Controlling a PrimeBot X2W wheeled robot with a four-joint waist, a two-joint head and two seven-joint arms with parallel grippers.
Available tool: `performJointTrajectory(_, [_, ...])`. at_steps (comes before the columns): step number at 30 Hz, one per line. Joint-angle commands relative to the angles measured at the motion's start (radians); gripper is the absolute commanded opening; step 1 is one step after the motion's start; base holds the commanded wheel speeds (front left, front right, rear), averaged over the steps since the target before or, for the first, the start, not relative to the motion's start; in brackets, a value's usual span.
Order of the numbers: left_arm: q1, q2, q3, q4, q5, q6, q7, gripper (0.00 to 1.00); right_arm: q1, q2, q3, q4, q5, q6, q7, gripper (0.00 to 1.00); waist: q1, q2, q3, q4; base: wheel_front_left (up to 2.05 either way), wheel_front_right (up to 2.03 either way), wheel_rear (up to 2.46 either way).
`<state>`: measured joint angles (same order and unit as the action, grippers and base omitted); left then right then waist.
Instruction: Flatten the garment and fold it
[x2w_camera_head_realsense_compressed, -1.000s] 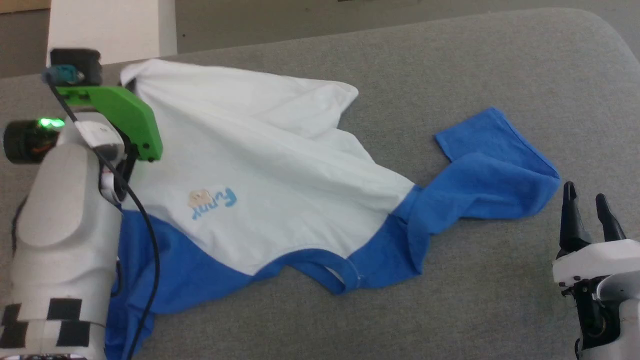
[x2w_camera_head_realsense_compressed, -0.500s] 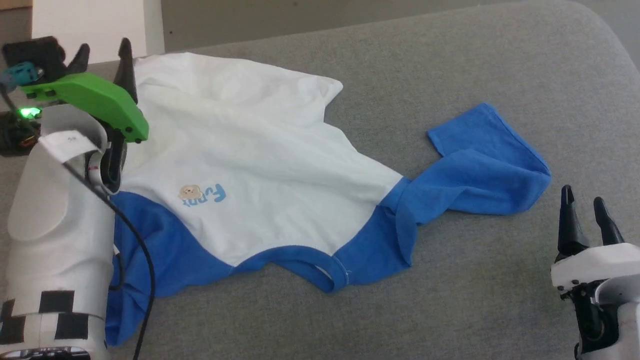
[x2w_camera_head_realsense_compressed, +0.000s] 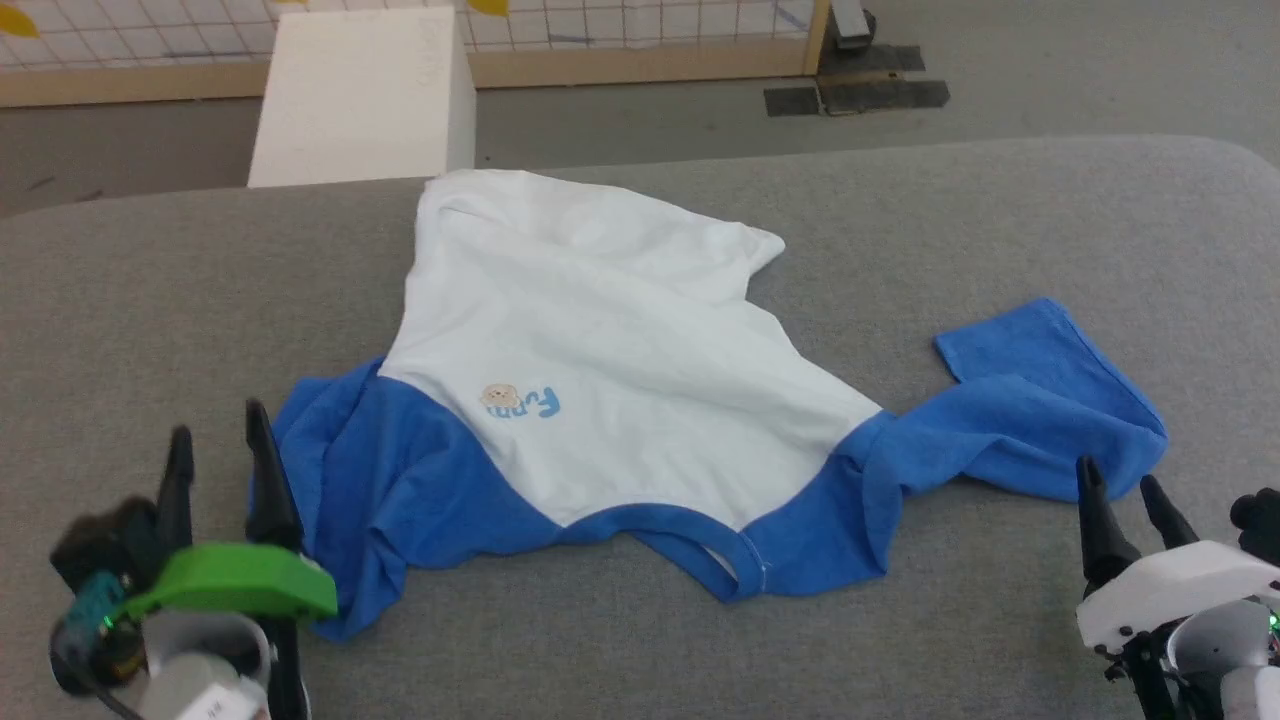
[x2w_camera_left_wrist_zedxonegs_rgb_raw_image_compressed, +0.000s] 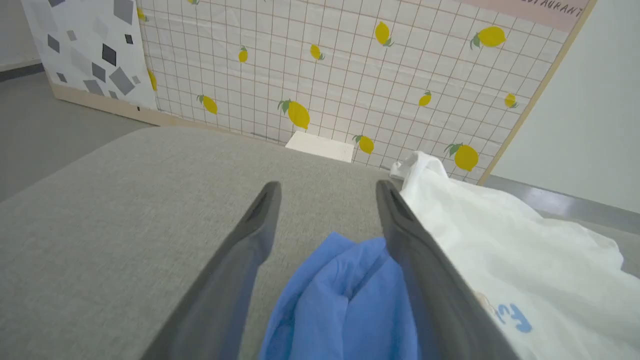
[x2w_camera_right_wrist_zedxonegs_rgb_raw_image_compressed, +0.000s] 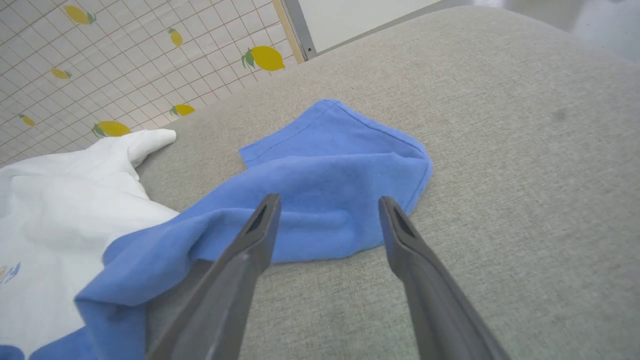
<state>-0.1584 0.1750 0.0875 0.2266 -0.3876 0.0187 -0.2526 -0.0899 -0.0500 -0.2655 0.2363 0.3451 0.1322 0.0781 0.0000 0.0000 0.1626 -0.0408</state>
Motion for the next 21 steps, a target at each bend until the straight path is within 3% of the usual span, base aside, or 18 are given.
performJointTrajectory(1, [0.061,-0.025,0.001,-0.021,0.001,0.015,-0.006,1.00,0.018,0.000,0.005,-0.003,0.008,-0.002,0.016,1.00,0.0000,0.0000,-0.063,0.063,0.00,0.00,0.00])
performJointTrajectory(8, [0.194,-0.083,-0.021,-0.075,-0.036,0.047,0.027,1.00,0.026,0.000,0.032,-0.013,0.000,-0.002,0.102,1.00,0.0000,0.0000,-0.077,0.097,0.00,0.00,0.00])
performJointTrajectory(17, [0.186,-0.088,-0.052,-0.124,-0.034,0.070,0.078,1.00,-0.070,0.000,0.255,-0.055,-0.161,-0.002,0.486,1.00,0.0000,0.0000,-0.059,0.117,0.00,0.00,0.00])
performJointTrajectory(21, [0.176,-0.089,-0.064,-0.121,-0.038,0.068,0.089,1.00,-0.109,0.000,0.288,-0.057,-0.223,-0.002,0.573,1.00,0.0000,0.0000,-0.042,0.133,0.00,0.00,0.00])
